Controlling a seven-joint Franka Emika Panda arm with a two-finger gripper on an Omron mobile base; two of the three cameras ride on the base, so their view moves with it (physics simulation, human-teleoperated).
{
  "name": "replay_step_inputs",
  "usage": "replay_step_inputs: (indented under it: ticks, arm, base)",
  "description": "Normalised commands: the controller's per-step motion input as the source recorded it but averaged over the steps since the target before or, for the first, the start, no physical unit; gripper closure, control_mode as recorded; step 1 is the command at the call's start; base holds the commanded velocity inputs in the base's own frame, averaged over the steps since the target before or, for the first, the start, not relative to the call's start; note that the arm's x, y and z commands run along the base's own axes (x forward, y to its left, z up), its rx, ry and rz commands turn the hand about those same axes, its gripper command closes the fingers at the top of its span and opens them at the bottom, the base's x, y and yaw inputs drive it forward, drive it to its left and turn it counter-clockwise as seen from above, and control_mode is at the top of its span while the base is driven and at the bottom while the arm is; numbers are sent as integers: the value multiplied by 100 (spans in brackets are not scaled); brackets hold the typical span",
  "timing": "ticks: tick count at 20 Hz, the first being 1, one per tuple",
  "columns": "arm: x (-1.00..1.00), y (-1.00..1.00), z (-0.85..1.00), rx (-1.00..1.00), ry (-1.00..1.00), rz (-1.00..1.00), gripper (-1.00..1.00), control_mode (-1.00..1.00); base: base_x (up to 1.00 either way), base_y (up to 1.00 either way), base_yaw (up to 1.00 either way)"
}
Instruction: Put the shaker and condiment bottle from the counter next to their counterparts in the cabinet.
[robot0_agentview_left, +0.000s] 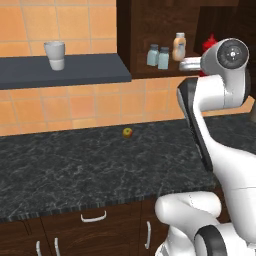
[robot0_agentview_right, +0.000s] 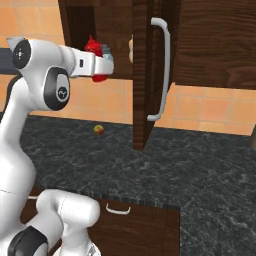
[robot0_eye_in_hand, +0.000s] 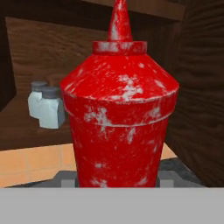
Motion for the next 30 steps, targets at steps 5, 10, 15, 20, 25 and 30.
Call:
replay_step_inputs:
  ticks: [5,10,15,20,25,30]
  arm:
    - [47,-26,0,0,0,-2,100,-100]
    - [41,-23,0,0,0,0,100,-100]
    - [42,-17,-3,0,0,0,100,-100]
    - [48,-13,-15,0,0,0,100,-100]
    - [41,-12,-6,0,0,0,100,-100]
    - [39,-7,-13,0,0,0,100,-100]
  base:
    - [0,0,0]
    - [0,0,0]
    - [0,0,0]
    - [0,0,0]
    - [0,0,0]
    - [0,0,0]
